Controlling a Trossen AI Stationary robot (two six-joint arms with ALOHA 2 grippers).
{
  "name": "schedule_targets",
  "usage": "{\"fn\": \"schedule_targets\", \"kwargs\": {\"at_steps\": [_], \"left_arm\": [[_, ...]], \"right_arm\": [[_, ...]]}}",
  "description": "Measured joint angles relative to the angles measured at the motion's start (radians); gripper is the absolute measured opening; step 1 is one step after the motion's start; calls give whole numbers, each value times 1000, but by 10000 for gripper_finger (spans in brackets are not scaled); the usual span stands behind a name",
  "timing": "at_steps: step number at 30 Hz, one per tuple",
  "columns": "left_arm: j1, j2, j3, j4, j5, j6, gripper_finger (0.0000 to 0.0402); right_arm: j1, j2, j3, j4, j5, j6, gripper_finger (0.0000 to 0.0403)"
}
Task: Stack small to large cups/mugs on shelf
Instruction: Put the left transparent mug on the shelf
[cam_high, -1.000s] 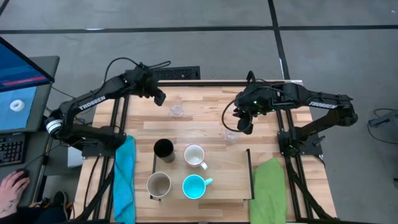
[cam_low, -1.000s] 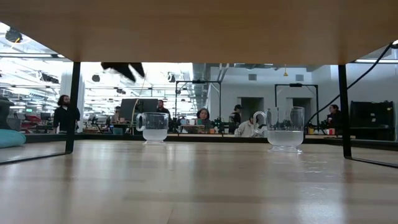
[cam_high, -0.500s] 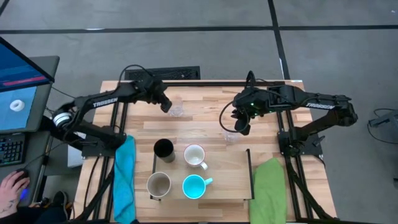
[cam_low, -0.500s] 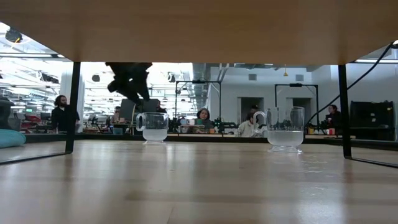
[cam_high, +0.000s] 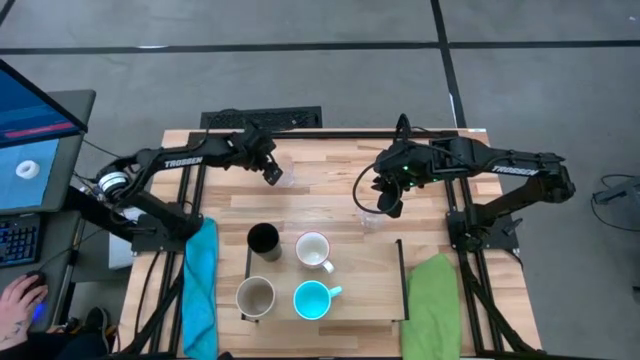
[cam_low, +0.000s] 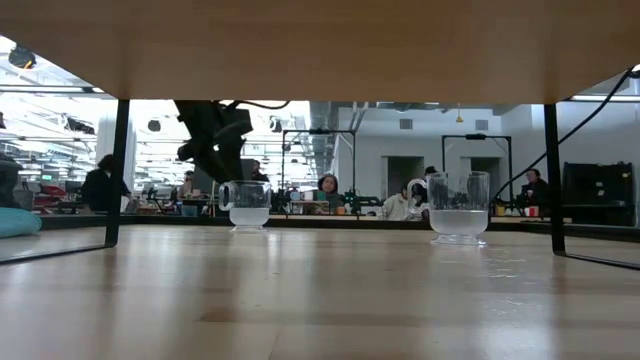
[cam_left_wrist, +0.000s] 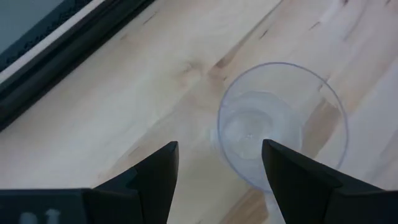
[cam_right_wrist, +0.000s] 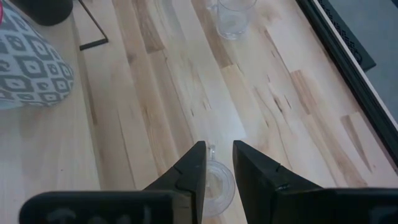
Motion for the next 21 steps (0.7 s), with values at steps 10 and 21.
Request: {"fn": "schedule_targets", "kwargs": {"at_steps": [10,21], "left_arm": [[0,34,0,-18,10,-6,102],[-9,30,1,-16,43,-12,4]], "right_arm": [[0,0,0,0,-2,-2,103],[1,0,0,0,-3,7,103]]}}
